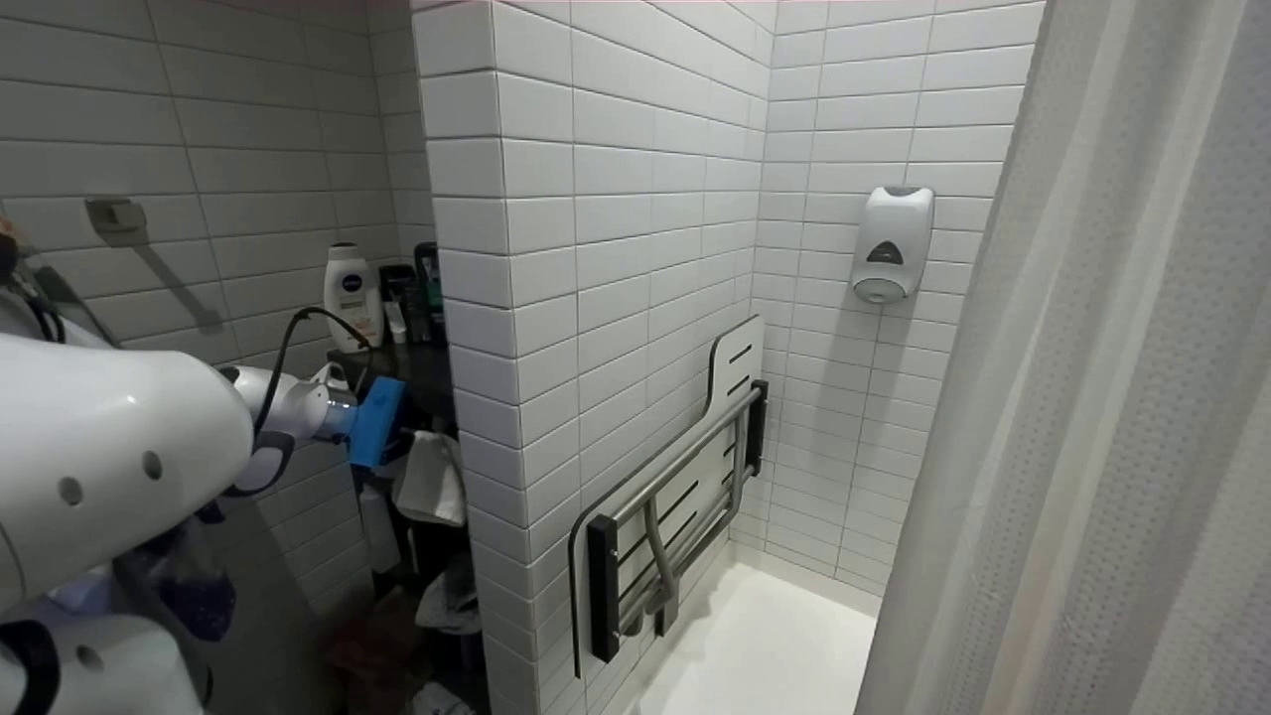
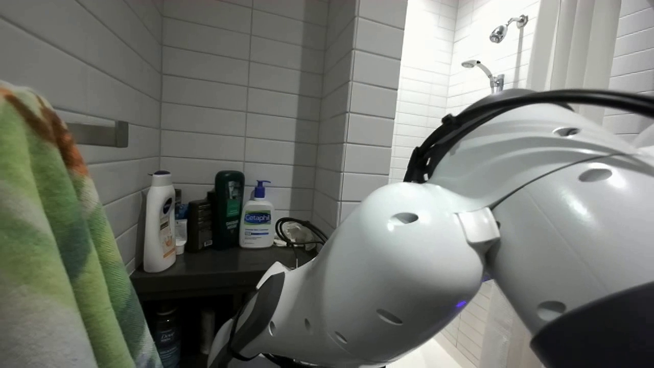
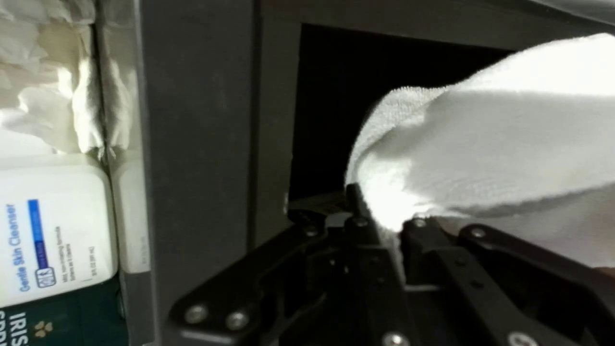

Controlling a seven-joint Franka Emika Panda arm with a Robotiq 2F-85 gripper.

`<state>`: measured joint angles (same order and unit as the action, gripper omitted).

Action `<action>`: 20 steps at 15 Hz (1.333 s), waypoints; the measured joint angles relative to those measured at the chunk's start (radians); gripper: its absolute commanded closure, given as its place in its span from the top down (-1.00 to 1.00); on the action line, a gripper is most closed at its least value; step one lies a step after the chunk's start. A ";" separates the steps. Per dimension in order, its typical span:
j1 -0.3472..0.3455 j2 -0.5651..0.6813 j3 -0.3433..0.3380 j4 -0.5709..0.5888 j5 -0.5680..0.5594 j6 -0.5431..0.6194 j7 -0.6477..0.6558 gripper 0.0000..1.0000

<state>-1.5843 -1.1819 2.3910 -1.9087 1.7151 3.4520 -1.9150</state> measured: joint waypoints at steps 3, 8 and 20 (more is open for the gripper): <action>-0.029 -0.007 0.000 0.005 0.000 0.000 -0.007 -0.95; -0.069 -0.014 0.002 0.016 0.011 0.000 -0.033 -0.95; -0.063 -0.021 0.013 0.026 0.063 -0.001 -0.085 0.55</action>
<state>-1.6473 -1.2030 2.4040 -1.8831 1.7783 3.4511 -2.0003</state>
